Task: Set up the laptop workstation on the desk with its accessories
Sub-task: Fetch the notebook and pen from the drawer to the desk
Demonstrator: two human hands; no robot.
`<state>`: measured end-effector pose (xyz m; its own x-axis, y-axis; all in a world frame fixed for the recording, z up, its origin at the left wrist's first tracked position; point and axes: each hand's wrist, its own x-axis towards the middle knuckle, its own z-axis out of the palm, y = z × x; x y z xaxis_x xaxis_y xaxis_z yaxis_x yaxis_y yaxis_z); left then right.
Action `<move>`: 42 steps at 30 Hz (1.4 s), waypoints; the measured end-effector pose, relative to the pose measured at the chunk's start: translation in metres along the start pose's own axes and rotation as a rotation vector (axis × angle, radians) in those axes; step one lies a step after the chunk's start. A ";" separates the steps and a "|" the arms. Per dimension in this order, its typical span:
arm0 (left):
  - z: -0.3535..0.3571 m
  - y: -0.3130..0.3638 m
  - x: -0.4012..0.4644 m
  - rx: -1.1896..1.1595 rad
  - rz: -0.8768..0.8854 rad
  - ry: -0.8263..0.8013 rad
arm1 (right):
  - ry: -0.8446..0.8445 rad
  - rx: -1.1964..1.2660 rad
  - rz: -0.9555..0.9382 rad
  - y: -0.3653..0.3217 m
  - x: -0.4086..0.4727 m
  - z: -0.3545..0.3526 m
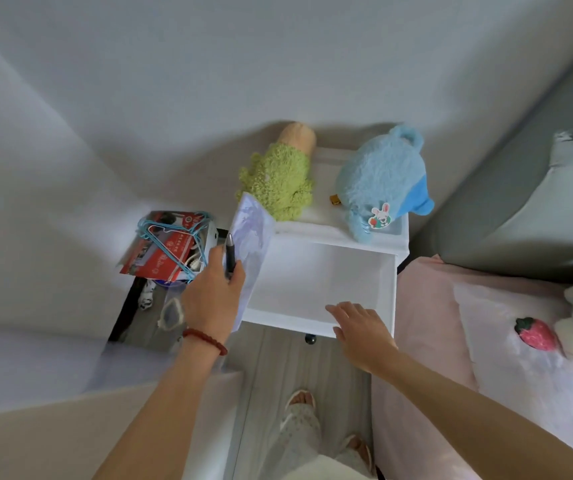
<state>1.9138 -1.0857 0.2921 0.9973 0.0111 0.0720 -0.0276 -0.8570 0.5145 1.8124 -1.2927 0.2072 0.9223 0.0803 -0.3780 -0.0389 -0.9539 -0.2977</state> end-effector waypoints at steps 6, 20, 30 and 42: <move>0.007 -0.019 0.006 0.006 -0.087 0.162 | -0.167 -0.550 -0.549 -0.008 0.051 0.042; 0.028 -0.029 0.024 -0.064 -0.098 0.214 | -0.043 -1.136 -0.376 0.007 0.118 0.004; 0.030 -0.017 0.043 -0.144 -0.022 0.205 | -0.044 -0.974 -0.268 0.014 0.133 -0.027; 0.039 0.046 0.021 -0.585 0.050 -0.335 | 0.224 1.159 0.547 -0.008 0.014 -0.051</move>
<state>1.9361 -1.1450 0.2835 0.9582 -0.2628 -0.1129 -0.0121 -0.4315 0.9021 1.8450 -1.2987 0.2488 0.7211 -0.3942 -0.5698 -0.6314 -0.0353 -0.7746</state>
